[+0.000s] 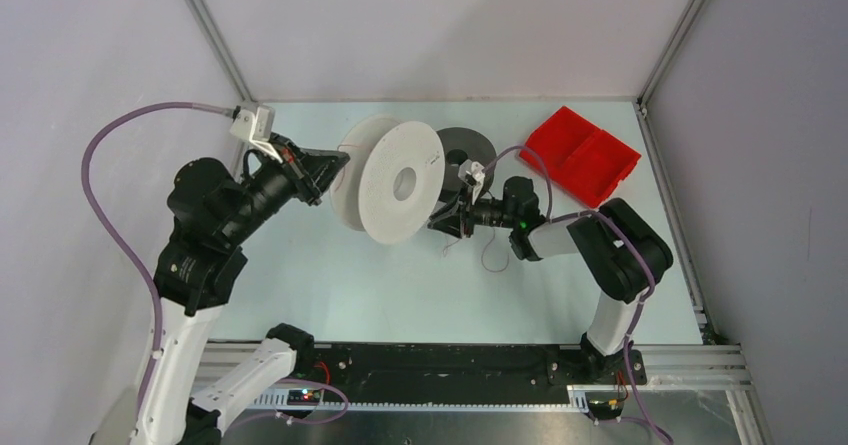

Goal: Wrap the cables
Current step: Wrap the cable around the cable reel.

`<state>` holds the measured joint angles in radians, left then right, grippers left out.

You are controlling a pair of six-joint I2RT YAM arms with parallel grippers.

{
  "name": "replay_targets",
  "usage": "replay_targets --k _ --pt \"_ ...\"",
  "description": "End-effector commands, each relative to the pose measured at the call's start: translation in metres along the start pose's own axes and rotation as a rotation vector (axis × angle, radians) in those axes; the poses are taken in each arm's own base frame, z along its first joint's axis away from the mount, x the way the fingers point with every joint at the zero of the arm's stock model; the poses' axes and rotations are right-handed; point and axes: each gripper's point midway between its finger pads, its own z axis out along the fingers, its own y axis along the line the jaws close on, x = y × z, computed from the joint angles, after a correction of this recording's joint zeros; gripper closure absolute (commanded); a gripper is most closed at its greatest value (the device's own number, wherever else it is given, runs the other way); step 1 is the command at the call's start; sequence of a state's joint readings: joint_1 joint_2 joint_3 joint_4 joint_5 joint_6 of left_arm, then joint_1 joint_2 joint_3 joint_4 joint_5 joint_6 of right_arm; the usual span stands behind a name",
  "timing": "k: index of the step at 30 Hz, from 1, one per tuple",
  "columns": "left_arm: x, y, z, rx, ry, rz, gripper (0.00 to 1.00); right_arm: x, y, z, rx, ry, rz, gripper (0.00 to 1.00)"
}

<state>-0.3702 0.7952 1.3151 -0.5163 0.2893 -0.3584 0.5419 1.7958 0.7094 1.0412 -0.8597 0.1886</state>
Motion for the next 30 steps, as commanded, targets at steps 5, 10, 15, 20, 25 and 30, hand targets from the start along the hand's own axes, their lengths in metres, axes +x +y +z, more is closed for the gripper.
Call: replay_targets --k 5,10,15,20,25,30 --pt "-0.065 0.003 -0.007 -0.058 -0.237 -0.066 1.00 0.020 0.013 0.009 -0.003 -0.029 0.126 1.00" --pt "-0.070 0.022 -0.008 -0.121 -0.257 -0.067 1.00 0.023 0.012 0.001 0.056 -0.045 0.135 1.00" --pt "-0.068 0.046 -0.006 -0.186 -0.262 -0.089 1.00 0.020 0.020 0.001 0.074 -0.034 0.116 1.00" --pt "-0.067 0.072 -0.003 -0.220 -0.278 -0.162 1.00 0.028 0.042 0.010 0.076 0.039 0.044 1.00" --pt "-0.067 0.099 -0.008 -0.303 -0.297 -0.160 1.00 0.032 0.067 0.016 0.053 0.094 -0.021 1.00" --pt "-0.065 0.111 -0.011 -0.341 -0.300 -0.162 1.00 0.039 0.085 0.017 0.058 0.151 -0.051 1.00"
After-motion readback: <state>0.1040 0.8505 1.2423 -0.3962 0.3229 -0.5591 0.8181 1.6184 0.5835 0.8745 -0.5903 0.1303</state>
